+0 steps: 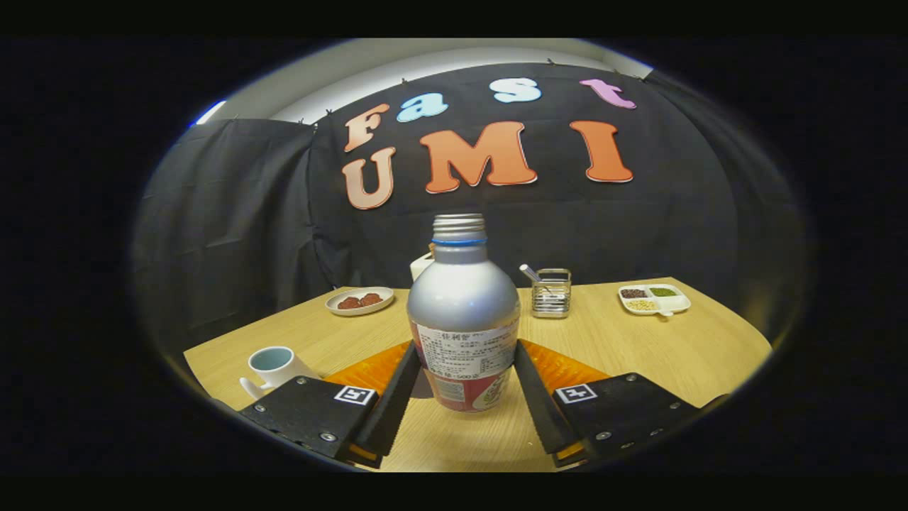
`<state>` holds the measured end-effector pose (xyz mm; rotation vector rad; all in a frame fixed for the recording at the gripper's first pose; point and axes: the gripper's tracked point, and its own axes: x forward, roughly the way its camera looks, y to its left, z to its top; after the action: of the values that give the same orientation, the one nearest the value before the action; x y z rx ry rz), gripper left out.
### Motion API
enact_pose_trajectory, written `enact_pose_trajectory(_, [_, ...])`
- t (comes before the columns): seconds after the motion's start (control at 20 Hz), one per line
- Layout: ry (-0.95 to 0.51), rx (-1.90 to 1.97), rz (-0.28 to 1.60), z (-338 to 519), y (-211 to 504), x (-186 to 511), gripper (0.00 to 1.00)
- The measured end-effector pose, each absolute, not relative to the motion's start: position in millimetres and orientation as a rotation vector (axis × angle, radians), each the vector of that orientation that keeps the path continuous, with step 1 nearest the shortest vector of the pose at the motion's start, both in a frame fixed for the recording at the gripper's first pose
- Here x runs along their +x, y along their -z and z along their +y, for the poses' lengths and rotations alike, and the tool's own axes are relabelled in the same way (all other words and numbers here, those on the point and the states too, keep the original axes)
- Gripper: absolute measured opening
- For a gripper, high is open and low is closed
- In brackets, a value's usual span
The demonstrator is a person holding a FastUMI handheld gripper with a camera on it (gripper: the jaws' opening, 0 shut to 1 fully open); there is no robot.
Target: Take the bottle from table, then pour the juice into the cup, finally place the bottle on the coaster
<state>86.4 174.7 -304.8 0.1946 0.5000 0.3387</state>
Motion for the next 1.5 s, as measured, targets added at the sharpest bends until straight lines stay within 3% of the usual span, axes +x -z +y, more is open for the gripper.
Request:
enact_pose_trajectory(1.2, [-0.388,0.147,0.583,253,358,123,0.77])
enact_pose_trajectory(1.35, [-0.378,0.15,0.604,248,360,120,0.81])
enact_pose_trajectory(1.5, [-0.374,0.136,0.59,235,345,116,0.94])
